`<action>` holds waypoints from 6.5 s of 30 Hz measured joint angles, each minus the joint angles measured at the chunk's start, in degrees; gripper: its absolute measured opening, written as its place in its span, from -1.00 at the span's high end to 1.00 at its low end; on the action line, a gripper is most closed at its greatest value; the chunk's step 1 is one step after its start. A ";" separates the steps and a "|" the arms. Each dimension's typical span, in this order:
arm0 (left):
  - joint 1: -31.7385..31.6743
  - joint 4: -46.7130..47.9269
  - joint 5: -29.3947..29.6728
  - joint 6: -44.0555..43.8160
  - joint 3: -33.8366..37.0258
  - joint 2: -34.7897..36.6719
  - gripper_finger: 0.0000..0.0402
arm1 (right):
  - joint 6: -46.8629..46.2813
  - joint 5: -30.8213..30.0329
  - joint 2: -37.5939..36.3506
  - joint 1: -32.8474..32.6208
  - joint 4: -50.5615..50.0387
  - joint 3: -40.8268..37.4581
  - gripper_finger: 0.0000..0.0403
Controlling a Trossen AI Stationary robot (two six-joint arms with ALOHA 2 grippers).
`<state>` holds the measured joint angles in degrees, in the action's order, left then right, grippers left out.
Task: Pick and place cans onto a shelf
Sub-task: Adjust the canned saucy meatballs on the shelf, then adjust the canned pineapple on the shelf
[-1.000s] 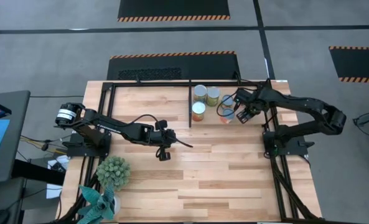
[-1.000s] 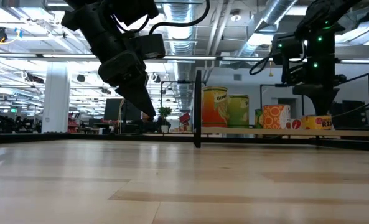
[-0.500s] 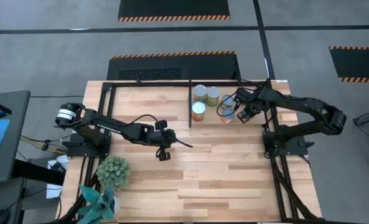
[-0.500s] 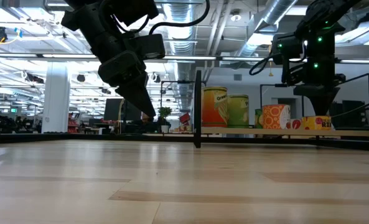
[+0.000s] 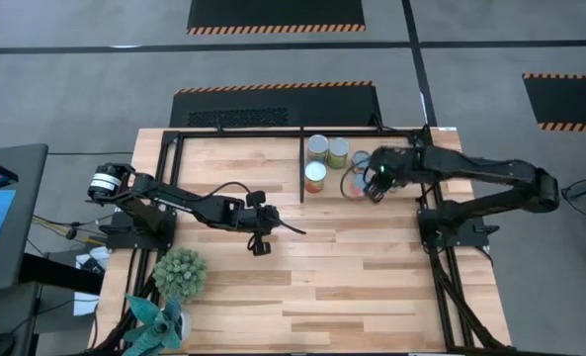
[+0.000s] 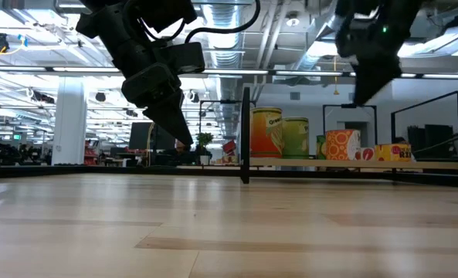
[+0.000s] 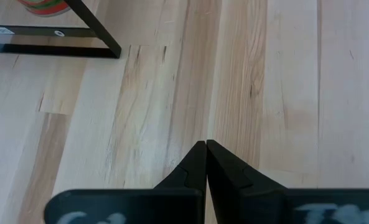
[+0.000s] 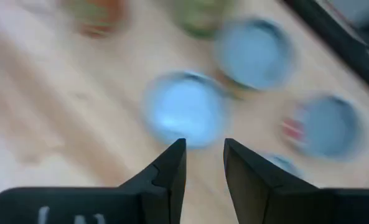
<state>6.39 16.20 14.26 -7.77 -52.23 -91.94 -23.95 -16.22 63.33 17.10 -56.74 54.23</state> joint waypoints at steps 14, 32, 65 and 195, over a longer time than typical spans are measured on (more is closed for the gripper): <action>0.00 0.96 0.02 1.07 0.00 0.00 1.00 | -21.08 -23.28 9.31 -29.23 25.39 -11.23 0.37; 0.00 0.86 0.11 0.32 0.02 0.00 1.00 | -73.01 -44.67 29.54 -52.24 9.81 -11.22 0.37; -0.02 0.92 4.61 -0.06 0.02 0.00 1.00 | -91.53 -62.35 47.60 -43.74 5.82 -9.08 0.91; -3.03 -23.42 -0.02 0.62 20.70 29.06 1.00 | -47.33 -55.69 17.79 -45.08 -20.80 7.33 0.85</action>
<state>3.36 -7.21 14.24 -7.15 -31.53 -62.88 -71.27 -71.91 81.12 -27.98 -77.54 61.56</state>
